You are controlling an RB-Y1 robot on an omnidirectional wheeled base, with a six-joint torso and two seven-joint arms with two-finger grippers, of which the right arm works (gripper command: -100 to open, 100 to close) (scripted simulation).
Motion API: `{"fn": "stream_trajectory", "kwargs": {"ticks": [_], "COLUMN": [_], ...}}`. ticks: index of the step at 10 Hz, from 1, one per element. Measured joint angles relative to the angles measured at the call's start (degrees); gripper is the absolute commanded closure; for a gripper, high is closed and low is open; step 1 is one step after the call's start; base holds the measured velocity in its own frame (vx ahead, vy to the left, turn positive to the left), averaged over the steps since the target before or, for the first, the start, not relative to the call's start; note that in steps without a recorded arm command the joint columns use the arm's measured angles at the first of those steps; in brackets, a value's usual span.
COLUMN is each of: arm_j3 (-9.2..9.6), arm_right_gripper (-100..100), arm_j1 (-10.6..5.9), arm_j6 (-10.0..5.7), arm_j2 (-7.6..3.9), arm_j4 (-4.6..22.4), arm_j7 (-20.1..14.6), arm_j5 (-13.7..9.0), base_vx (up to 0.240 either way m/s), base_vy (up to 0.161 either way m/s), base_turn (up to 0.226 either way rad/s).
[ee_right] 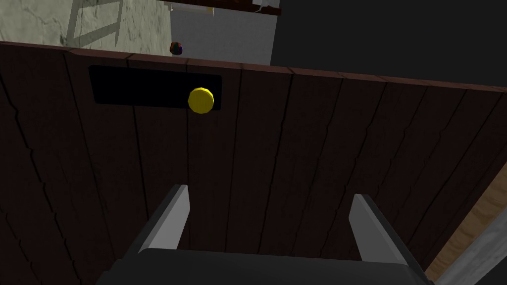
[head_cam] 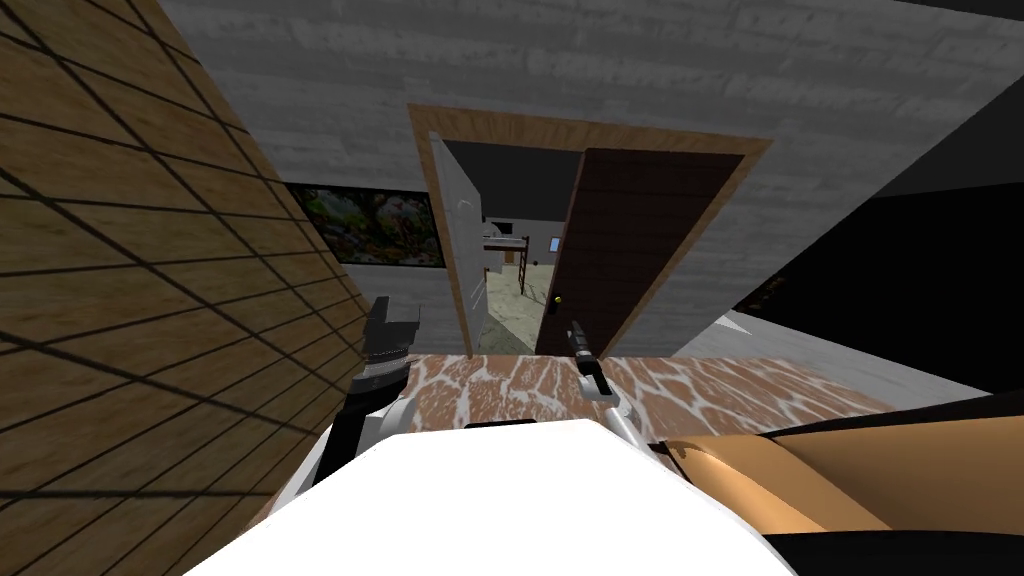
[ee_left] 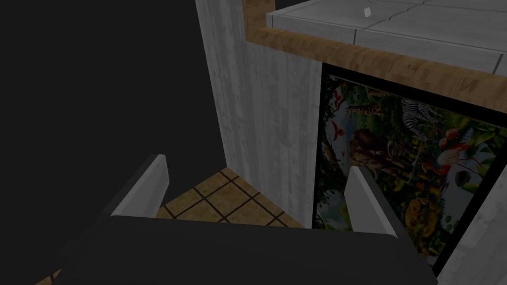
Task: Push the door open
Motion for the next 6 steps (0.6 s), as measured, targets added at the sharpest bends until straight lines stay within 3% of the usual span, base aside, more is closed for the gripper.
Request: {"fn": "stream_trajectory", "kwargs": {"ticks": [4, 6], "arm_j3": [-0.51, -0.76], "arm_right_gripper": [-100, -100], "arm_j1": [-2.17, -3.54], "arm_j6": [-0.39, -0.55], "arm_j2": [-1.39, -2.17], "arm_j4": [5.03, 7.79], "arm_j7": [-0.59, -0.92], "arm_j5": [-1.2, -1.79], "base_vx": [0.001, -0.007], "base_vy": [-0.056, -0.068], "base_turn": [0.097, 0.165]}}
